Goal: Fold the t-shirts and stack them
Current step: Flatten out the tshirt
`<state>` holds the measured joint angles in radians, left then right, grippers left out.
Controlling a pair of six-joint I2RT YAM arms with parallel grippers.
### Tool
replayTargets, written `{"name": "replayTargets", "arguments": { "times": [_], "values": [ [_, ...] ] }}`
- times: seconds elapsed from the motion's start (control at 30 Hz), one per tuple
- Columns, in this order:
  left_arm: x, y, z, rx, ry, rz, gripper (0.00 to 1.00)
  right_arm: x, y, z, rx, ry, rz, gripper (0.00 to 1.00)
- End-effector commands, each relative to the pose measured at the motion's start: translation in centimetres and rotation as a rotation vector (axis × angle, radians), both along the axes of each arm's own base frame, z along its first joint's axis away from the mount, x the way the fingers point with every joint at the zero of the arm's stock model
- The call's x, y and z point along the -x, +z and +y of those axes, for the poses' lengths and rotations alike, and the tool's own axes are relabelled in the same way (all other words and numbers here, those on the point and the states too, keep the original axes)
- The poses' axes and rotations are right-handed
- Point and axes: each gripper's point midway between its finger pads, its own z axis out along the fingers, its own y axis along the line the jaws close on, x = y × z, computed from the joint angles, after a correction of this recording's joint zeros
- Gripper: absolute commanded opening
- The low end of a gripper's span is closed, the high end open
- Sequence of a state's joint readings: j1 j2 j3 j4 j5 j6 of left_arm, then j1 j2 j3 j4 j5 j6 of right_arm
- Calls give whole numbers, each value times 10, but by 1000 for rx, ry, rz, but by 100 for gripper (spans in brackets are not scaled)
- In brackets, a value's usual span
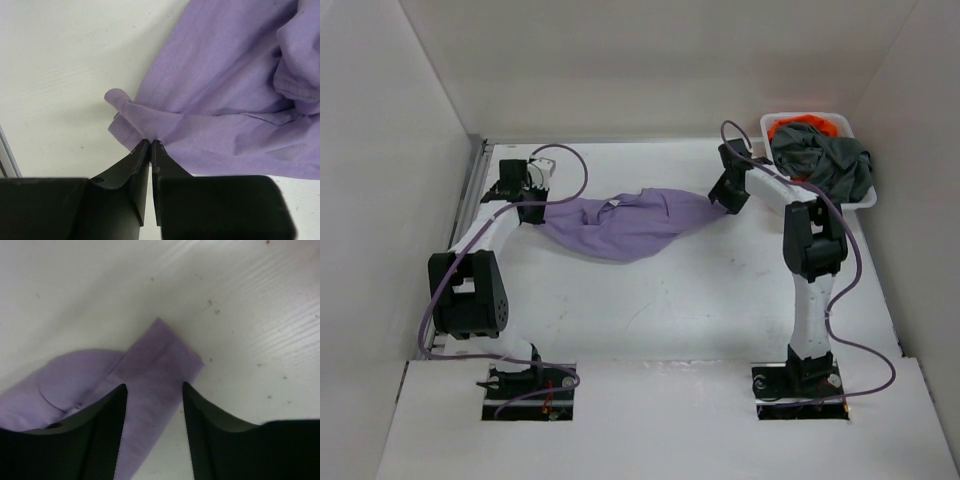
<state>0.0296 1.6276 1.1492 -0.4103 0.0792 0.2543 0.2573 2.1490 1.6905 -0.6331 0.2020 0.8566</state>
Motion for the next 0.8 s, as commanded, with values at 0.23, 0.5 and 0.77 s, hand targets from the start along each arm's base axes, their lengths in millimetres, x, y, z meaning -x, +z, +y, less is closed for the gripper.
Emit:
{"name": "replayTargets", "arguments": {
  "times": [0.23,0.5,0.77],
  "values": [
    [-4,40,-5,28,-5,-124,6,21,0,4,65,66,124,0],
    [16,53,6,15,-7,-158,6,75,-3,18,16,131,47,0],
    [55,46,-9,2,-77,-137,6,133,1,42,-12,215,-35,0]
  ]
}}
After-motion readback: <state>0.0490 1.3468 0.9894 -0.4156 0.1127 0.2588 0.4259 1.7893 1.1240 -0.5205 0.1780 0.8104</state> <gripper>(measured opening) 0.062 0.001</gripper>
